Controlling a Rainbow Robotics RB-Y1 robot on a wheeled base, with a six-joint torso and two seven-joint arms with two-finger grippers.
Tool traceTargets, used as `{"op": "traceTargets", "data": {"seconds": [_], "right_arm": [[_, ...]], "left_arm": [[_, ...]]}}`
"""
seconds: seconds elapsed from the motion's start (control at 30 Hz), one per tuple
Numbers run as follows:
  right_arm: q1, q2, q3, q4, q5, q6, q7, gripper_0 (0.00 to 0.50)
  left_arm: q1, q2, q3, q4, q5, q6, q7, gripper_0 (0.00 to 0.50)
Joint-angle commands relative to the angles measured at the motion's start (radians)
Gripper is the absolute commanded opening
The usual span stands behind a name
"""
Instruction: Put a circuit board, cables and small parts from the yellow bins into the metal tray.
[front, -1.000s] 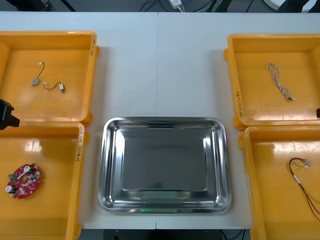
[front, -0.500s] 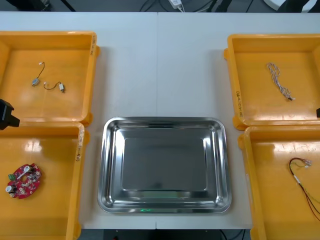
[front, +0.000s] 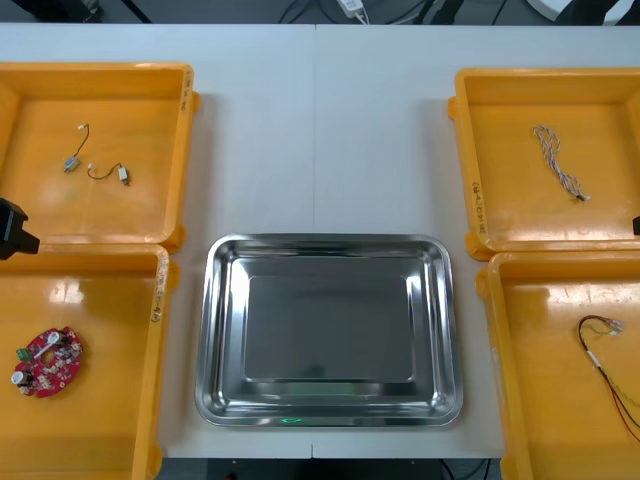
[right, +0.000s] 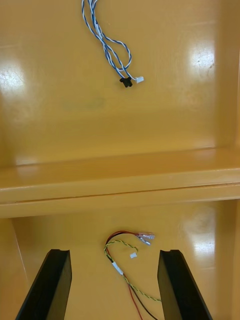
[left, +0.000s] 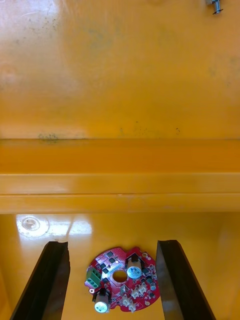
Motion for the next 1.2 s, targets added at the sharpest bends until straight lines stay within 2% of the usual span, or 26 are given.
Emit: {"op": "traceTargets", "data": {"seconds": [0.03, 1.2], "right_arm": [[0.008, -0.047, -0.028, -0.005, -0.004, 0.005, 0.021, 0.500], [0.008, -0.047, -0.028, -0.005, -0.004, 0.005, 0.021, 0.500]], "left_arm": [[0.022, 0.049, 0.033, -0.003, 0.007, -0.012, -0.075, 0.500], [0.022, 0.049, 0.033, -0.003, 0.007, -0.012, -0.075, 0.500]]}}
